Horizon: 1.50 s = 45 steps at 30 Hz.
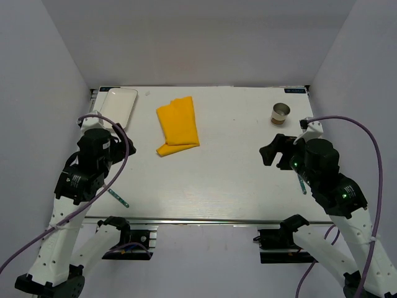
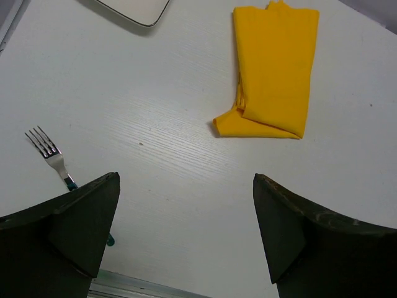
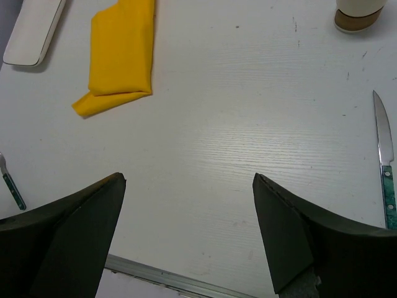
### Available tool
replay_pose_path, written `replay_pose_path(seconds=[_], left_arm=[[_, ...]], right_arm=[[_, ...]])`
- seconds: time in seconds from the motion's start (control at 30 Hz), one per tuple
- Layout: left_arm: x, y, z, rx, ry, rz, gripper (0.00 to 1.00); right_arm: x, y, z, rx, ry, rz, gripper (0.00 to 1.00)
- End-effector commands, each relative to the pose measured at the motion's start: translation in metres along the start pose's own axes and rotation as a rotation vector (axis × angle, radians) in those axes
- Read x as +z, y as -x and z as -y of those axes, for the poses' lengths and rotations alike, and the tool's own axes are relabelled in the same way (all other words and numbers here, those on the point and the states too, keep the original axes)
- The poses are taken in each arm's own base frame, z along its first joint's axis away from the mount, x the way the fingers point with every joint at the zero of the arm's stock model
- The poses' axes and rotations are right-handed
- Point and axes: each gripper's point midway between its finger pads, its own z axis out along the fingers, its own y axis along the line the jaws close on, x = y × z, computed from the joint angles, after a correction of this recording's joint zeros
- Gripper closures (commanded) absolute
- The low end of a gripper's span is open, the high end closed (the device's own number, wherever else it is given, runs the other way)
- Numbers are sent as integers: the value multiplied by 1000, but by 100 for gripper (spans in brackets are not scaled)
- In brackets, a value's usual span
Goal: Set the dinner table for one person
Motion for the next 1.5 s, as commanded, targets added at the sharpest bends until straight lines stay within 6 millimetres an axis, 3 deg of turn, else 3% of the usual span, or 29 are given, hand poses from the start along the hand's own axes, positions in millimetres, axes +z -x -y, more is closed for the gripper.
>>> replay_pose_path(seconds=[0.0, 0.2, 0.33, 0.43, 0.57, 0.67, 0.7, 0.77, 0.8, 0.9, 1.0, 1.1, 1.3, 1.33, 1.47], left_arm=[[-7, 10, 0, -36, -13, 43, 2], [2, -4, 19, -76, -113, 15, 2], [27, -29, 32, -99, -117, -95, 2], [48, -36, 42, -137, -105, -135, 2], [95, -42, 53, -203, -19, -188, 2], [125, -31, 72, -236, -8, -185, 2], [149, -45, 74, -223, 34, -228, 2], [178, -48, 82, -227, 40, -239, 2], [202, -64, 88, -212, 52, -288, 2], [248, -94, 102, -197, 30, -383, 5], [286, -105, 107, -177, 23, -394, 6], [310, -112, 115, -155, 5, -399, 10], [327, -115, 118, -143, -15, -402, 23], [331, -116, 120, -141, -18, -404, 31], [337, -121, 124, -133, -31, -425, 47]], right_arm=[[6, 7, 3, -4, -20, 35, 11], [17, -5, 18, 25, -84, 53, 11], [22, -16, 12, 31, -45, 16, 11], [24, -20, 2, 28, 2, -13, 11], [23, -20, -22, 21, 145, -16, 11], [17, -22, -43, 1, 278, -13, 11], [14, -22, -48, -9, 309, -9, 11], [11, -26, -58, -21, 380, -26, 11], [8, -28, -63, -29, 411, -33, 11], [3, -29, -68, -36, 446, -44, 11], [-5, -28, -74, -45, 491, -30, 11], [-7, -33, -75, -53, 512, -27, 11], [-2, -48, -68, -50, 495, -65, 11], [-2, -49, -68, -50, 495, -66, 11], [0, -53, -67, -41, 491, -80, 11]])
